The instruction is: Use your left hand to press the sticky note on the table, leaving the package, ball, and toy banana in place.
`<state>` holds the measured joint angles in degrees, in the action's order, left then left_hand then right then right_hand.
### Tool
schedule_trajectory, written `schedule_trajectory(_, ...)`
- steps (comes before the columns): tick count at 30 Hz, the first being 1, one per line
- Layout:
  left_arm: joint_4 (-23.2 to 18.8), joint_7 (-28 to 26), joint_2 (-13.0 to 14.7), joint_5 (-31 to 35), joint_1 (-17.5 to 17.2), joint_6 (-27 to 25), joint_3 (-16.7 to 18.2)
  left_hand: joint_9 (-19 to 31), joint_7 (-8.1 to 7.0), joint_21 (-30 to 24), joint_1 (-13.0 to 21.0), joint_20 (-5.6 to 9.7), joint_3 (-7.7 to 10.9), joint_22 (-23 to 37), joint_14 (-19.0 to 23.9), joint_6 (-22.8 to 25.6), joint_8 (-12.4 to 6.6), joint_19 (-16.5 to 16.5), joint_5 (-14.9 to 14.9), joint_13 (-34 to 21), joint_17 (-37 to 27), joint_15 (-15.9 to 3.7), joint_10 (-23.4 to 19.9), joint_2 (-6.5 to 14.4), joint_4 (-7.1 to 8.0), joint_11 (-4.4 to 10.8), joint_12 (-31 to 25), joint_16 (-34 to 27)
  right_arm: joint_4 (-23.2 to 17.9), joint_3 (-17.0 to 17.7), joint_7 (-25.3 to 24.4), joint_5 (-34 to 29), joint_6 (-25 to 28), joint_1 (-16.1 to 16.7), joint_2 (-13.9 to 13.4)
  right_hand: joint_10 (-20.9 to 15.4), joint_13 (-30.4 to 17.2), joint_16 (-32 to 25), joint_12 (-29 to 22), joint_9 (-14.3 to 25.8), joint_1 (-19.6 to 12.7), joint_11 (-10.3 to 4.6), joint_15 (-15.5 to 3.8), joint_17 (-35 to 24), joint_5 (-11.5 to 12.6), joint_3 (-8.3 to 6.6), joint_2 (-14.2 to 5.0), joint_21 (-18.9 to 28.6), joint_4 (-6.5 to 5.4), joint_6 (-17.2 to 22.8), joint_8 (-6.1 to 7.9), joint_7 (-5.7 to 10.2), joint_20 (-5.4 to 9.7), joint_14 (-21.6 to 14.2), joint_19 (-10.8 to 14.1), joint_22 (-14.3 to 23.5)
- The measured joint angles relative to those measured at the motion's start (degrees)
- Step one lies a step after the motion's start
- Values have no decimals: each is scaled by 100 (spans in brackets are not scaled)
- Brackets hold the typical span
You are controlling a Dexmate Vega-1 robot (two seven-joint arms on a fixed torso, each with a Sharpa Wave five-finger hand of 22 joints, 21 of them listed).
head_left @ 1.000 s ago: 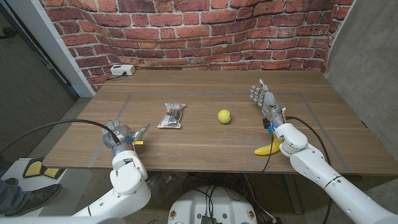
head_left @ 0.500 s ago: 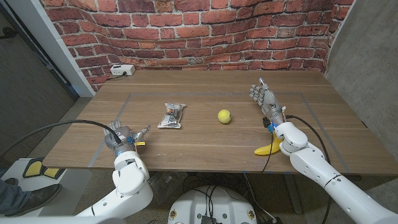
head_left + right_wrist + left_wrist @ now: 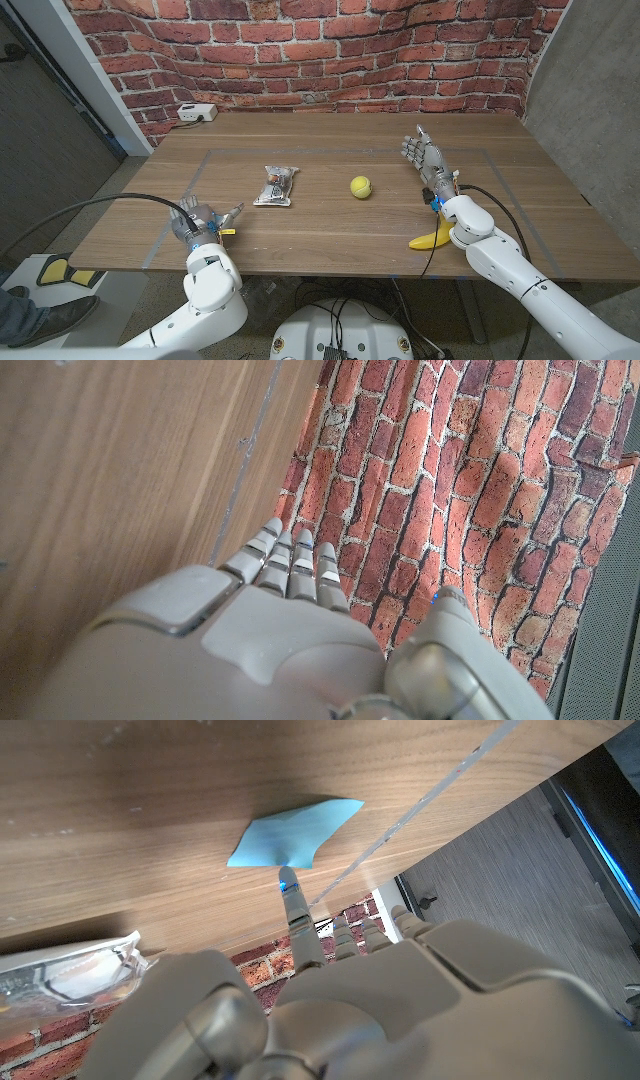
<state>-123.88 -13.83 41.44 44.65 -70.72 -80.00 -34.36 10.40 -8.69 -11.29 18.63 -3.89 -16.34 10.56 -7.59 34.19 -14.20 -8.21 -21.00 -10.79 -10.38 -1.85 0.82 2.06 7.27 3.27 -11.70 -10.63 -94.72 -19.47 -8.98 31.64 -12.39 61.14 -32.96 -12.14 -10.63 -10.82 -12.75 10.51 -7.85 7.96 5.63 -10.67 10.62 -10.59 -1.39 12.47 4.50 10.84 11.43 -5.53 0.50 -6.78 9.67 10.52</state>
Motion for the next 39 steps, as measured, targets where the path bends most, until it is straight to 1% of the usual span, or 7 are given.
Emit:
schedule_trajectory(3,24,-1,-27,-17,1,0,-1,0,21,0,32,0,0,0,22,23,0,0,0,0,0,-22,0,18,0,0,0,0,-4,1,1,9,8,0,-8,0,0,0,0,0,0,0,0,0,0,0,0,0,0,0,0,0,0,0,0,0)
schedule_trajectory(4,37,-1,-42,-17,1,0,-1,0,21,0,70,0,0,0,24,23,0,0,0,0,0,-20,0,-20,0,0,0,0,-4,1,0,13,12,0,-8,0,0,0,0,0,0,0,0,0,0,0,0,0,0,0,0,0,0,0,0,0)
schedule_trajectory(18,126,-184,-110,-292,19,-1,25,1,23,0,84,0,0,0,63,20,3,0,0,0,0,-20,0,0,0,0,0,0,-66,33,1,36,80,11,-63,0,0,0,0,0,0,0,0,0,0,0,0,0,0,0,0,0,0,0,0,0)
schedule_trajectory(21,134,-186,-126,-295,19,-1,34,2,23,0,44,0,0,-1,63,20,49,0,0,0,0,-20,0,77,0,0,0,0,-68,33,1,38,92,10,-64,0,0,0,0,0,0,0,0,0,0,0,0,0,0,0,0,0,0,0,0,0)
schedule_trajectory(33,214,123,-295,170,-112,4,211,-1,20,-45,46,-32,-24,0,62,21,49,33,0,0,0,-20,0,75,-25,-1,0,0,-32,34,-8,45,124,-12,-66,-31,0,0,0,0,0,-31,0,0,0,0,0,0,0,0,0,0,0,0,0,0)
schedule_trajectory(35,232,182,-310,237,-122,5,244,1,19,-45,105,-31,-24,-1,62,22,48,33,0,0,0,-19,0,17,-25,-1,0,0,-22,26,-9,45,124,-18,-59,-31,0,0,0,0,0,-31,0,0,0,0,0,0,0,0,0,0,0,0,0,0)
schedule_trajectory(39,250,217,-311,259,-131,6,300,3,19,-45,144,-31,-24,-1,62,23,48,32,0,0,0,-19,0,56,-25,-1,0,0,-12,15,-21,45,126,-20,-53,-31,0,0,27,0,0,-31,0,0,0,0,0,0,0,0,0,0,0,0,0,0)
